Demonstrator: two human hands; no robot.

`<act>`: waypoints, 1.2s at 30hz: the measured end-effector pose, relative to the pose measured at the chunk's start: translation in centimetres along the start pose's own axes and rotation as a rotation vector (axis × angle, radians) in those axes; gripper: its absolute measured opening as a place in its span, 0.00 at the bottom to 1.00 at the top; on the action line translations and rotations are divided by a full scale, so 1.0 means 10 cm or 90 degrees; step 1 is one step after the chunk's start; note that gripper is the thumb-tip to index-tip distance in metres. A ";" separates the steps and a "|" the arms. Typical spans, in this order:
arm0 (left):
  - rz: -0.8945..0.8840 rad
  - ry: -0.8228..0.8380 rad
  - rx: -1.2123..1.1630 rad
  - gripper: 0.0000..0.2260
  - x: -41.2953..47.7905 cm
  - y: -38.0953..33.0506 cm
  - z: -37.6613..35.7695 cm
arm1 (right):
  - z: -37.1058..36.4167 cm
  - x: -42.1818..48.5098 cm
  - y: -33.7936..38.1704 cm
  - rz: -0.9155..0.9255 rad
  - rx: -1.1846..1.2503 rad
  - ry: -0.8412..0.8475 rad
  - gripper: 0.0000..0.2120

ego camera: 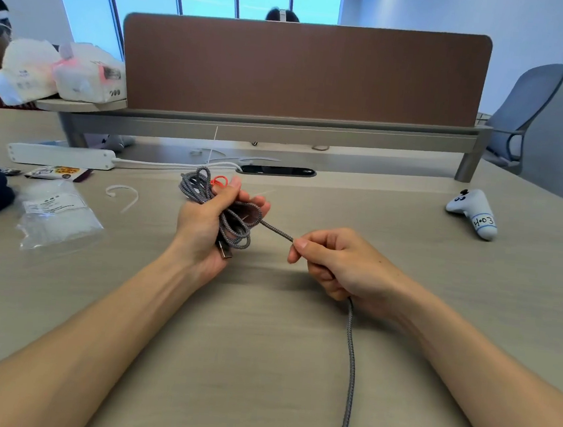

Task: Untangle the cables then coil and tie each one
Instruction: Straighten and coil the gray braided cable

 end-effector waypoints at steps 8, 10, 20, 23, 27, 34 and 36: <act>-0.026 -0.076 -0.045 0.14 0.06 -0.19 0.09 | 0.25 -0.05 0.10 -0.009 0.005 -0.038 0.14; -0.040 -0.118 0.004 0.16 0.05 -0.23 0.09 | 0.33 -0.07 0.10 -0.007 0.004 -0.056 0.15; -0.061 -0.044 0.366 0.19 0.01 -0.08 0.08 | 0.27 -0.06 0.12 0.108 0.164 -0.008 0.12; -0.057 0.024 0.437 0.29 -0.03 0.00 0.05 | 0.24 -0.05 0.11 0.118 0.201 0.006 0.12; -0.073 0.081 0.597 0.26 -0.10 0.12 0.00 | 0.20 -0.04 0.10 0.119 0.239 0.031 0.12; 0.001 0.288 0.699 0.12 -0.27 0.28 -0.18 | 0.12 -0.04 0.07 0.121 0.251 0.059 0.12; -0.017 0.302 0.696 0.08 -0.29 0.28 -0.20 | 0.11 -0.04 0.08 0.120 0.260 0.050 0.12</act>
Point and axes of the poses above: each hand's wrist, its own x-axis towards the middle knuckle, its own z-axis out of the back of the hand, y = z × x, the point moved 2 cm from there along x, towards the middle knuckle, and after that the axes turned 4 degrees about z, right-handed, at the moved point
